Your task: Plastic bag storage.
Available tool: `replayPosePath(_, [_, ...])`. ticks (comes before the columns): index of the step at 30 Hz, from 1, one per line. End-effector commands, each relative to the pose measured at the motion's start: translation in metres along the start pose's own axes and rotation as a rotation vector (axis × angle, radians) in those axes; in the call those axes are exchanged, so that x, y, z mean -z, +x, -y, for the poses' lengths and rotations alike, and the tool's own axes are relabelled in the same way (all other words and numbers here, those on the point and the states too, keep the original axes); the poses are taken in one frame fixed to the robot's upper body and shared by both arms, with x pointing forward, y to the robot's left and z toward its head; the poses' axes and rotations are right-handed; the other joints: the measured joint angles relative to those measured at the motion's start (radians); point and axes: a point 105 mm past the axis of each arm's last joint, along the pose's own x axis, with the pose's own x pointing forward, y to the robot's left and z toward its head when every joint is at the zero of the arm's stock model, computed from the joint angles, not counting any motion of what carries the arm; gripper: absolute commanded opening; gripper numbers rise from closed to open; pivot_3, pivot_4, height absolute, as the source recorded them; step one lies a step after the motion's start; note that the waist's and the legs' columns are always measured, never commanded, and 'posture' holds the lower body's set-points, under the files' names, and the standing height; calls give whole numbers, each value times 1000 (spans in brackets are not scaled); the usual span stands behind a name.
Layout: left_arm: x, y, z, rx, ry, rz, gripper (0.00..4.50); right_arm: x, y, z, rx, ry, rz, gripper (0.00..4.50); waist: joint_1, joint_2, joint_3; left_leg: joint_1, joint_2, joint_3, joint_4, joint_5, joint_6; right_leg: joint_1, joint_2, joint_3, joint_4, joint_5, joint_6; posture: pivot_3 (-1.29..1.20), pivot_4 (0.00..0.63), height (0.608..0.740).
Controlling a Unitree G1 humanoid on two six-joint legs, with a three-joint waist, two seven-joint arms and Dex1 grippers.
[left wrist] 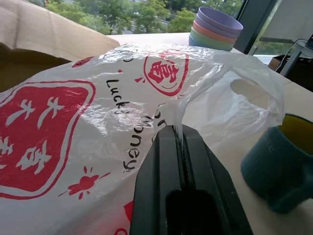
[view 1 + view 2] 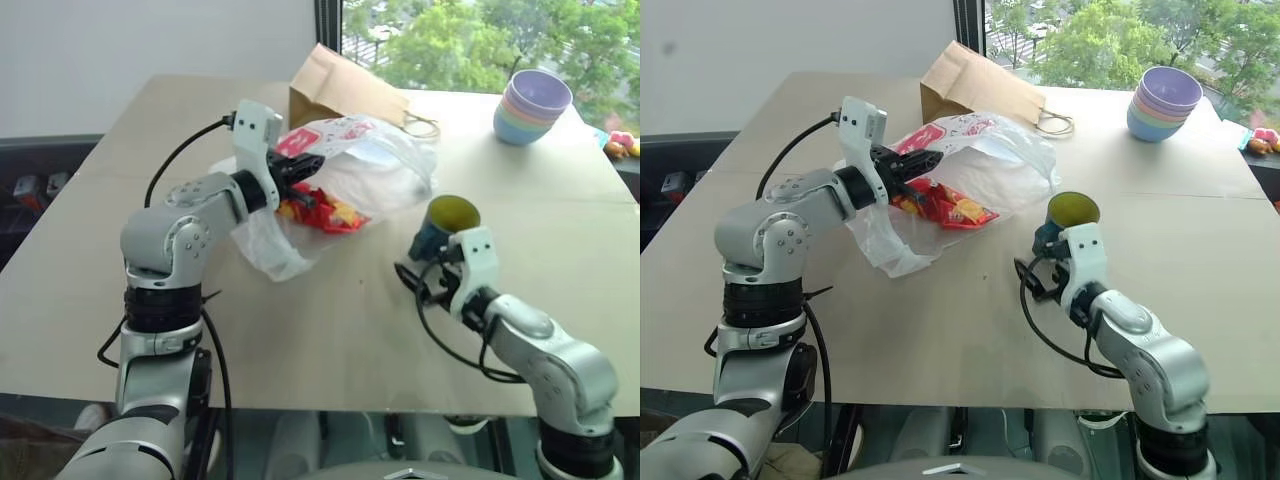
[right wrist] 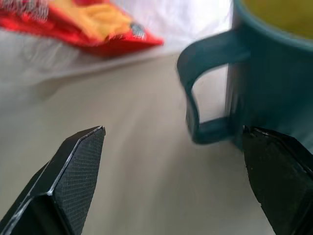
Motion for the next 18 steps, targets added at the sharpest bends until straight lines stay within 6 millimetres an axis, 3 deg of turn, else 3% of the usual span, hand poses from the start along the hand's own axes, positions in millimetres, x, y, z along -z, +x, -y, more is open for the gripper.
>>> replayPosePath(1, [-19,-7,6,3,45,56,0,-13,6,-2,-18,-7,98,4485,2,0,0,0,0,0,0,0,0,0,0,0,0,0,0,0,150,740])
replayPosePath(4, [-18,-9,4,-10,41,54,0,-14,13,-6,-43,-17,115,3795,0,0,0,-1,0,0,0,0,0,0,0,0,-1,0,0,0,150,740])
replayPosePath(12, [-15,-19,0,-51,31,49,0,-28,46,-27,-81,-2,160,173,-5,0,0,1,1,-1,0,0,0,0,1,0,1,0,0,0,150,740])
replayPosePath(18, [-15,-28,-4,-85,26,46,0,-31,55,-32,-96,-18,177,72,1,1,0,-1,0,-4,0,0,0,0,0,-1,0,0,0,0,150,740])
